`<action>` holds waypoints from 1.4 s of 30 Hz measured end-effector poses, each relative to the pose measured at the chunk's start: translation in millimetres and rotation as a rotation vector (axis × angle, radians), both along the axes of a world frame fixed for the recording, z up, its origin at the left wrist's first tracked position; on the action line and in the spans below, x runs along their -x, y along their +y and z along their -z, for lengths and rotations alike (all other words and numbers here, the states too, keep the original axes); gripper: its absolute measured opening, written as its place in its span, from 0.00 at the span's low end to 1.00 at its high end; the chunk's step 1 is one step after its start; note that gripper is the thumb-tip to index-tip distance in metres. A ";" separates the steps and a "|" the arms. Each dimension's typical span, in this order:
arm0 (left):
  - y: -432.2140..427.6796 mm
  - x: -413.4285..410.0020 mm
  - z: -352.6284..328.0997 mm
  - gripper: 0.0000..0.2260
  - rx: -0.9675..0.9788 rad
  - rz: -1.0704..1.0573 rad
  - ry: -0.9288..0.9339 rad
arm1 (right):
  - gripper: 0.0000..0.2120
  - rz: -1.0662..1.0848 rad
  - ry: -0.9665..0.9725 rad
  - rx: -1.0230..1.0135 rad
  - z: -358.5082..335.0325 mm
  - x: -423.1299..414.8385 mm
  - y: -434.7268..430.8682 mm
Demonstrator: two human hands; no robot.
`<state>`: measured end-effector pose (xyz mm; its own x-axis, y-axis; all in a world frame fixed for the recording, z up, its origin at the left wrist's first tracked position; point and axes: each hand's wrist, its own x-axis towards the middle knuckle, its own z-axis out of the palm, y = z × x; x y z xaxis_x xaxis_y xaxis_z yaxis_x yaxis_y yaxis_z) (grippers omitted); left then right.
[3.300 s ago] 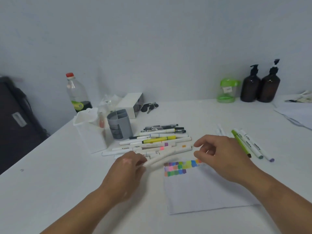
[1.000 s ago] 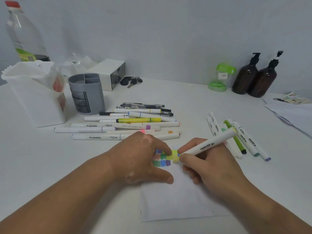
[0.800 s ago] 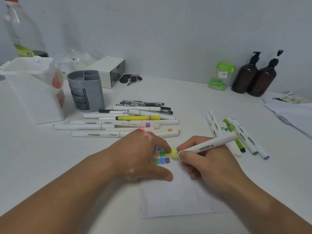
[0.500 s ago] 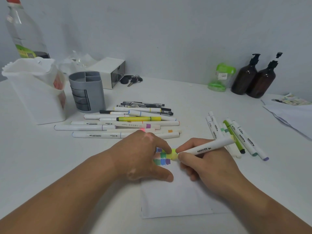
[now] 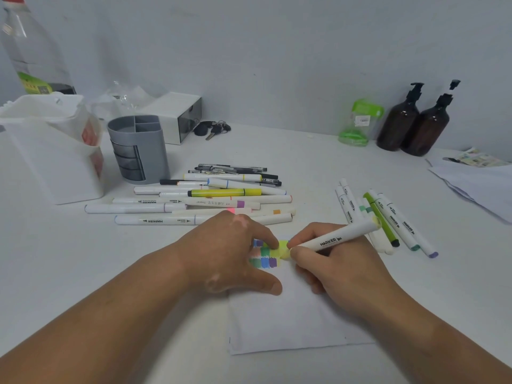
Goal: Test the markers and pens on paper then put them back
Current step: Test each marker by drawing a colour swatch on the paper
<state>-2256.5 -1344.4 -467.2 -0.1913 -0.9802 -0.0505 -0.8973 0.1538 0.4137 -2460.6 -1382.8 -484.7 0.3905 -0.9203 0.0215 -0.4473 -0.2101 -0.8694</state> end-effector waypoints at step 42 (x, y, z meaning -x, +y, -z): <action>-0.8 -2.1 2.2 0.29 0.026 -0.019 -0.004 | 0.04 0.034 -0.246 -0.069 -2.4 2.6 -2.5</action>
